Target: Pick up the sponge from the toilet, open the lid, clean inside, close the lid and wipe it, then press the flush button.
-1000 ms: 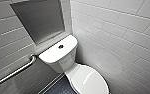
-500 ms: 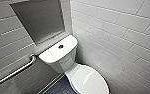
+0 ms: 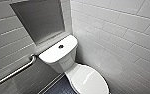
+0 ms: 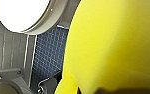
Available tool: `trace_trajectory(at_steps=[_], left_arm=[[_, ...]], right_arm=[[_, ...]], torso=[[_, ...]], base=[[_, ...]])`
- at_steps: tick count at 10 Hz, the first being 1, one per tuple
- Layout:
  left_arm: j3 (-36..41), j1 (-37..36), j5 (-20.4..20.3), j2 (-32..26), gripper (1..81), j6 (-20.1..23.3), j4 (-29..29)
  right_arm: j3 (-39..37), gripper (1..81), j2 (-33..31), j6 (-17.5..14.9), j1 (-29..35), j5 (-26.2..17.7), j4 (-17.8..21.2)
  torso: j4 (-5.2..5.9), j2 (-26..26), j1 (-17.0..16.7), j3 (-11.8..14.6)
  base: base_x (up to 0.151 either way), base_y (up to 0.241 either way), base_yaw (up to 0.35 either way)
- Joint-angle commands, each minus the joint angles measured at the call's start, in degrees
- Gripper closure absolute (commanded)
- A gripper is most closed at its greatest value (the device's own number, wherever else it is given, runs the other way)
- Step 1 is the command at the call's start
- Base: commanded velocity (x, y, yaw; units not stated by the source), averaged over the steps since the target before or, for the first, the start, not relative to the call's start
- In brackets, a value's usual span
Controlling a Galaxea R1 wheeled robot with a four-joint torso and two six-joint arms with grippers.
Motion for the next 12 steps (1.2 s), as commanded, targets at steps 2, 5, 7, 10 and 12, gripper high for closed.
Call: trace_trajectory(at_steps=[2, 5, 7, 10, 12], left_arm=[[-1.8, 1.1, 4.2, 0.9, 1.0, 0.5, 0.0], [-6.6, 1.1, 4.2, 3.7, 1.0, 0.5, 0.0], [-7.9, 1.1, 4.2, 4.3, 1.0, 0.5, 0.0], [-7.8, 0.8, 4.2, 4.8, 1.0, 0.6, 0.1], [-7.9, 0.8, 4.2, 5.0, 1.0, 0.6, 0.0]], right_arm=[[4.7, 81.1, -3.1, 0.3, 16.7, -6.2, 6.5], [1.9, 81.1, 3.7, 0.5, 26.5, -15.0, 7.3], [2.1, 81.1, 5.2, 0.5, 30.6, -14.9, 7.6], [0.0, 81.1, 9.0, 0.6, 37.9, -16.0, 10.1], [-6.9, 81.1, 15.0, 0.7, 41.2, -18.2, 10.6]], torso=[[0.00, 0.0, 0.0, 0.0], [0.00, 0.0, 0.0, 0.0], [0.00, 0.0, 0.0, 0.0], [0.00, 0.0, 0.0, 0.0], [0.00, 0.0, 0.0, 0.0]], base=[[0.000, 0.000, 0.000], [0.000, 0.000, 0.000], [0.000, 0.000, 0.000], [0.000, 0.000, 0.000], [0.000, 0.000, 0.000]])
